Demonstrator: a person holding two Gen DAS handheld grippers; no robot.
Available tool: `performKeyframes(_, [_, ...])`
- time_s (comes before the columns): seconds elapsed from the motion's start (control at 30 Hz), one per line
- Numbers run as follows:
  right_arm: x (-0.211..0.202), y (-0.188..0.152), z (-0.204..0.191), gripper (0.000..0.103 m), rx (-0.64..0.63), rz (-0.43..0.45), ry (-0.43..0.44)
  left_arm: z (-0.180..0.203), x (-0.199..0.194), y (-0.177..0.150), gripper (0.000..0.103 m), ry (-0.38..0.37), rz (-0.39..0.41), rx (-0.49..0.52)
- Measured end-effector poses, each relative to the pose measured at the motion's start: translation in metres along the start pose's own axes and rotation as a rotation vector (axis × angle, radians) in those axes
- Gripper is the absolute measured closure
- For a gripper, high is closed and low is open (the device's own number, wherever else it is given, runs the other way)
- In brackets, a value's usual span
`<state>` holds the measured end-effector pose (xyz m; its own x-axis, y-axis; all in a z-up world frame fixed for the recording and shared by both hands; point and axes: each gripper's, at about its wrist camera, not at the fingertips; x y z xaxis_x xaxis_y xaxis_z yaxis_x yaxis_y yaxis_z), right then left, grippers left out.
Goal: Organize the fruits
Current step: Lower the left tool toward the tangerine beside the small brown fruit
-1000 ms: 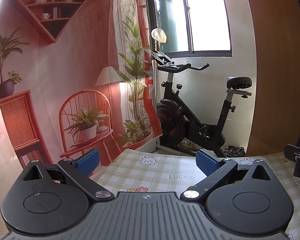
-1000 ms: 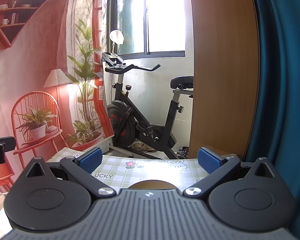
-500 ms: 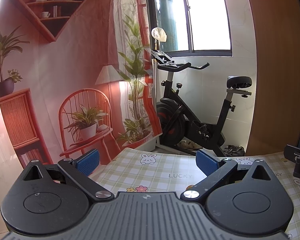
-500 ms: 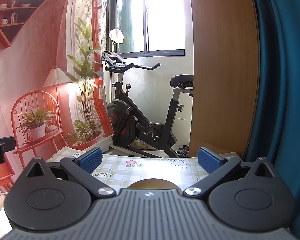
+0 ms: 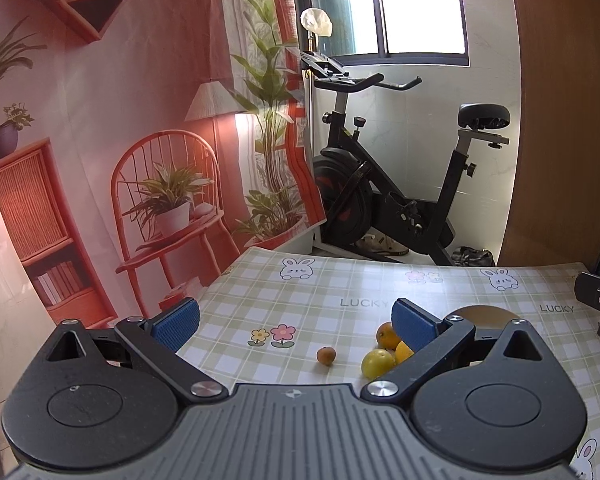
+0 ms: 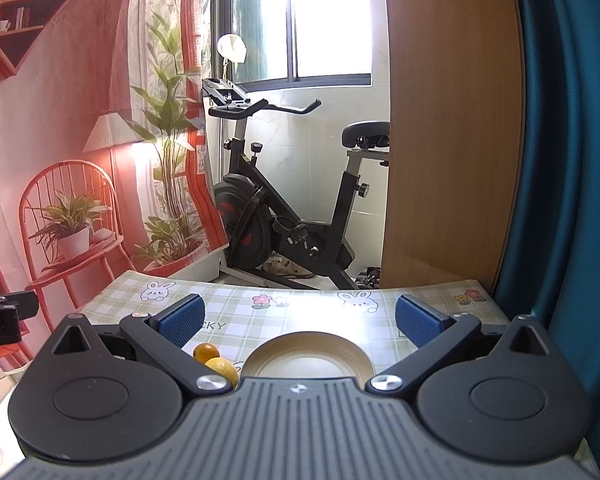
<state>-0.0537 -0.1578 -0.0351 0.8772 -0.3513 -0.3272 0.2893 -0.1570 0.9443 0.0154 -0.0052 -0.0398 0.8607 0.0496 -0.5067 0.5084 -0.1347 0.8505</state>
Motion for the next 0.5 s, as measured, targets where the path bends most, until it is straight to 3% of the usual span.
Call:
performKeyframes(0.4, [0.048, -0.040, 0.005, 0.000, -0.027, -0.178, 0.048, -0.004, 0.059, -0.037, 0.000, -0.032, -0.201, 0.011])
performKeyframes(0.5, [0.066, -0.054, -0.004, 0.000, -0.067, -0.258, 0.046, -0.006, 0.072, -0.045, 0.001, -0.049, -0.252, -0.006])
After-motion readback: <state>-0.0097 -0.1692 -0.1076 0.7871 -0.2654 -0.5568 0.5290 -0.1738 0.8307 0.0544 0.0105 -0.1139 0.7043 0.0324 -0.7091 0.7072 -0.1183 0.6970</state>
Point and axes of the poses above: each gripper's, at about its wrist camera, not at the fingertips, and x roughly the way its jaws point, z to its right, y to its top, and after that the axes turned 2 degrees about -z, right-handed
